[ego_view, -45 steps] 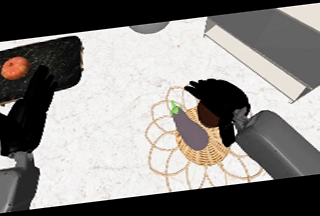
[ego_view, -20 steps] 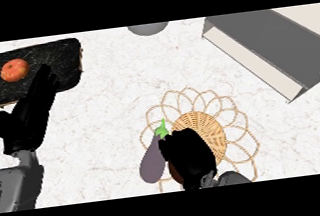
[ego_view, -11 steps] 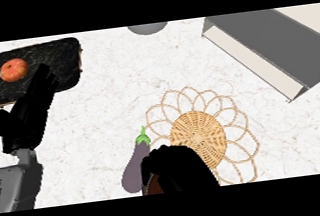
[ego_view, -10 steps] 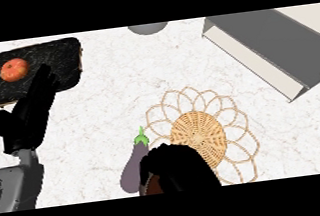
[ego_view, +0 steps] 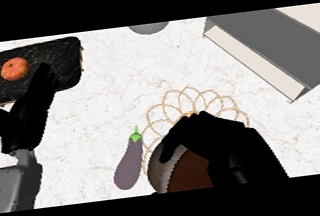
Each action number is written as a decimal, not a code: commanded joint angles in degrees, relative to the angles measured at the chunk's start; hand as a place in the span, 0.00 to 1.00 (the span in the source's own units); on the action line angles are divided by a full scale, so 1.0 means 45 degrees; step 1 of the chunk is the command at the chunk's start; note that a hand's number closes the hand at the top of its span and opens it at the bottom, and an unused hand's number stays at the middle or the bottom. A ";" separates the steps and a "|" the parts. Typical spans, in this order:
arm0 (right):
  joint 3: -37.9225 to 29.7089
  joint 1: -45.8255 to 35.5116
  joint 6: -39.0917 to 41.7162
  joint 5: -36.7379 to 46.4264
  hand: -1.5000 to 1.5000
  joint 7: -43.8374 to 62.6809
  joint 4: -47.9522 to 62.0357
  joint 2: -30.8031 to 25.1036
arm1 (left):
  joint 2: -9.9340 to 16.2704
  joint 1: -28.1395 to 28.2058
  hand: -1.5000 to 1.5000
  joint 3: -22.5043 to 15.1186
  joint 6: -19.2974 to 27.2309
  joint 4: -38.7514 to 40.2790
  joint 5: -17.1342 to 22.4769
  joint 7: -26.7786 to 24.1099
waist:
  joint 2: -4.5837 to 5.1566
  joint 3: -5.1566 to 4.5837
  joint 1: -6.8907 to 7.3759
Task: Pick the cupcake from the placemat and place it in the tiered shelf
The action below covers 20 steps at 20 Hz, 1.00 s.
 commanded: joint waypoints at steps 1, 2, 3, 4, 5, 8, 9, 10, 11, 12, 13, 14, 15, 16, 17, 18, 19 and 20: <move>-0.2161 -0.2124 0.1188 -0.0491 1.00 0.1560 -0.0528 0.0008 | 0.0118 -0.0572 0.50 0.0322 -0.0169 0.0812 -0.0007 -0.0384 | 0.0044 -0.0009 -0.0048; -0.2755 -0.2064 0.1850 -0.0283 1.00 0.1240 -0.0857 -0.0110 | 0.0267 -0.0505 0.50 0.0397 -0.0239 0.0167 0.0223 0.0178 | 0.0019 -0.0001 -0.0039; -0.3603 -0.3256 0.2396 -0.0623 1.00 0.1625 -0.0368 0.0007 | -0.0300 0.0550 0.50 -0.0056 0.0062 0.0286 -0.0287 -0.0681 | 0.0024 -0.0013 0.0047; -0.3848 -0.2808 0.2592 -0.0738 1.00 0.1505 -0.0801 -0.0363 | 0.0072 -0.0705 0.50 0.0309 -0.0034 0.0281 0.0122 0.0393 | 0.0020 0.0001 -0.0066; -0.4526 -0.2940 0.2739 -0.1123 1.00 0.0912 -0.0336 -0.0792 | 0.0020 -0.0773 0.50 0.0424 -0.0004 0.0596 0.0122 0.0198 | 0.0042 0.0002 -0.0054; -0.6204 -0.3950 0.3311 -0.2047 1.00 0.1461 0.0088 -0.0880 | 0.0147 0.0192 0.50 0.0496 -0.0643 0.0662 0.0197 -0.0815 | 0.0032 -0.0003 -0.0007; -0.6440 -0.4158 0.3389 -0.2012 1.00 0.1414 0.0223 -0.1091 | -0.0096 -0.0269 0.50 0.0411 -0.0351 0.0917 0.0102 -0.0533 | 0.0032 -0.0001 -0.0050; -0.7125 -0.4471 0.3186 -0.2159 1.00 0.1054 0.0920 -0.1322 | -0.0120 -0.0497 0.50 0.0283 -0.0234 0.0708 -0.0003 -0.0283 | 0.0040 0.0001 -0.0027; -0.7664 -0.4443 0.3518 -0.2446 1.00 0.1009 0.0816 -0.1792 | 0.0046 -0.0335 0.50 0.0269 -0.0250 0.0245 -0.0046 -0.0033 | 0.0020 0.0006 -0.0020; -0.7841 -0.4884 0.3842 -0.2584 1.00 0.1237 0.0942 -0.1981 | -0.0390 -0.0306 0.50 -0.0103 0.0330 -0.0069 -0.0411 0.0337 | 0.0002 0.0006 -0.0021; -0.8496 -0.4266 0.3420 -0.2826 1.00 0.0324 0.1451 -0.2316 | -0.0268 -0.0653 0.50 0.0205 -0.0030 0.0633 -0.0163 -0.0187 | 0.0049 0.0007 -0.0063; -0.8824 -0.3451 0.3534 -0.3159 1.00 -0.0167 0.1067 -0.2670 | -0.0140 -0.0281 0.50 0.0281 -0.0211 0.0222 -0.0015 -0.0059 | 0.0032 0.0012 -0.0047; -0.9659 -0.4026 0.3808 -0.3649 1.00 -0.0143 0.1655 -0.3035 | 0.0101 0.0071 0.50 0.0502 -0.0516 0.0381 0.0182 -0.0133 | 0.0036 0.0009 -0.0015; -0.9811 -0.3815 0.3286 -0.3603 1.00 -0.0970 0.2353 -0.3069 | -0.0065 -0.0458 0.50 0.0389 -0.0083 0.0336 -0.0167 -0.0021 | 0.0052 0.0011 -0.0004; -1.0993 -0.4813 0.3989 -0.4547 1.00 -0.0186 0.2330 -0.3518 | 0.0047 0.0068 0.50 0.0295 -0.0280 -0.0514 0.0014 0.0311 | 0.0004 0.0012 0.0029; -1.0919 -0.4183 0.3424 -0.4379 1.00 -0.0552 0.2070 -0.3333 | 0.0364 0.1064 0.50 0.0678 -0.0950 -0.0764 0.0448 -0.0277 | 0.0007 0.0010 0.0076; -1.1300 -0.4155 0.3586 -0.4814 1.00 -0.0541 0.2203 -0.3484 | -0.0193 -0.0062 0.50 0.0425 -0.0243 0.0329 -0.0022 -0.0082 | 0.0032 0.0009 -0.0061; -1.1628 -0.3543 0.3292 -0.4870 1.00 -0.1396 0.2240 -0.3699 | -0.0398 -0.0128 0.50 0.0256 -0.0010 0.0376 -0.0299 -0.0215 | 0.0040 0.0012 -0.0067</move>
